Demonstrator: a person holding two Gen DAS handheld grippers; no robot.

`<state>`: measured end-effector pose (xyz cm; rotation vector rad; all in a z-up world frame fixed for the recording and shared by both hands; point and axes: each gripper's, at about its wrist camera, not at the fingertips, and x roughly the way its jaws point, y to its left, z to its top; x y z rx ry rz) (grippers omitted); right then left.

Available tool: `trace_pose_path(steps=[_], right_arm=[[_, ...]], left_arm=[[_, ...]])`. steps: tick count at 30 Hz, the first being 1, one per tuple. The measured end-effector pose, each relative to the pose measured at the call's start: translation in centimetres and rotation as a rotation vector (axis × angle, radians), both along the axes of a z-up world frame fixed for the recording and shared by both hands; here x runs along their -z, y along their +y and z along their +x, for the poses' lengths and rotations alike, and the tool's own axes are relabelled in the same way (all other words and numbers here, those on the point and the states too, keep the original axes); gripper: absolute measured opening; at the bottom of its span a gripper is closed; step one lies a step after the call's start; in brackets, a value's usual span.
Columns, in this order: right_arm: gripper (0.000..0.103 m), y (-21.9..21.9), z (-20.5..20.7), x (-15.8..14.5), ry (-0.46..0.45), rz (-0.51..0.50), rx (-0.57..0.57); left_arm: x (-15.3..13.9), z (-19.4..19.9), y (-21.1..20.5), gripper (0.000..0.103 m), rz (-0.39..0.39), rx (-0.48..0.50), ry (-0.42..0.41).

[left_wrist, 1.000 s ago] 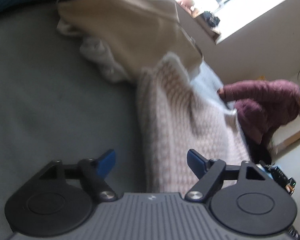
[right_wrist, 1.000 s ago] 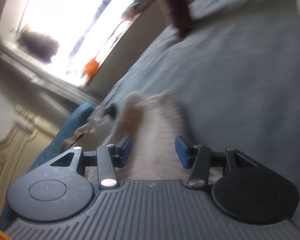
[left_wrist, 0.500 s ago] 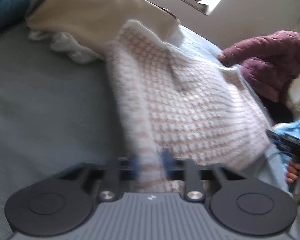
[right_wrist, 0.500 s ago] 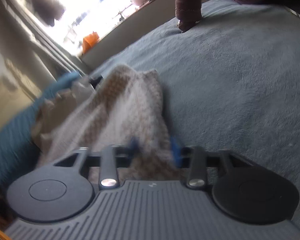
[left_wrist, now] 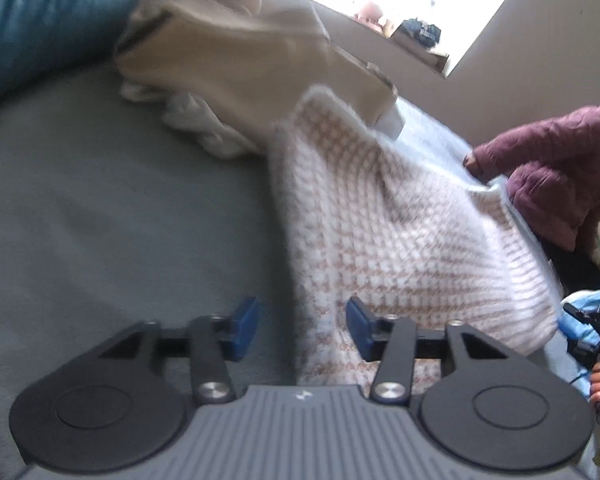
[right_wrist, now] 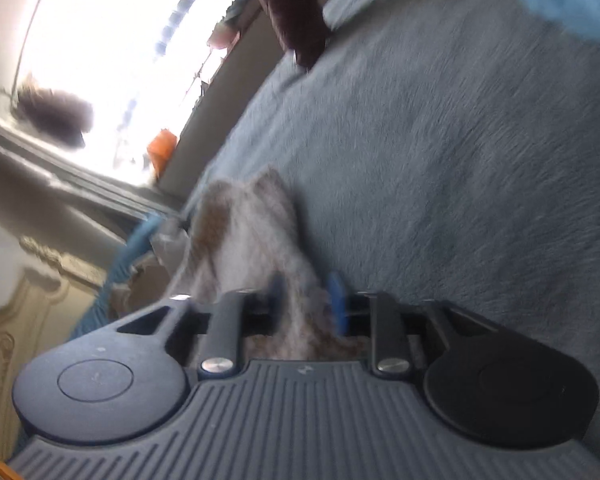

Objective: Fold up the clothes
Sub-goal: 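Grasp the folded cardigan edge with both tools and tuck it over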

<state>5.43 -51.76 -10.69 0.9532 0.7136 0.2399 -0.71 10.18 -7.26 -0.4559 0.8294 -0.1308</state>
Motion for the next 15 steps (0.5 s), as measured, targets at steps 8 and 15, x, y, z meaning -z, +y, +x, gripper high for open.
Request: trace_pose_path(steps=[8,15], right_arm=[[0.063,1.2,-1.9,0.7,0.13,0.172,-0.127],[0.064,5.3,0.6,5.0,0.172,0.251,-0.096]], left_arm=[[1.9,-1.3,-4.3,0.078,-0.245,0.352,0.109],[6.4,1.6,-5.5,0.078,-0.331,0.095,0.134]])
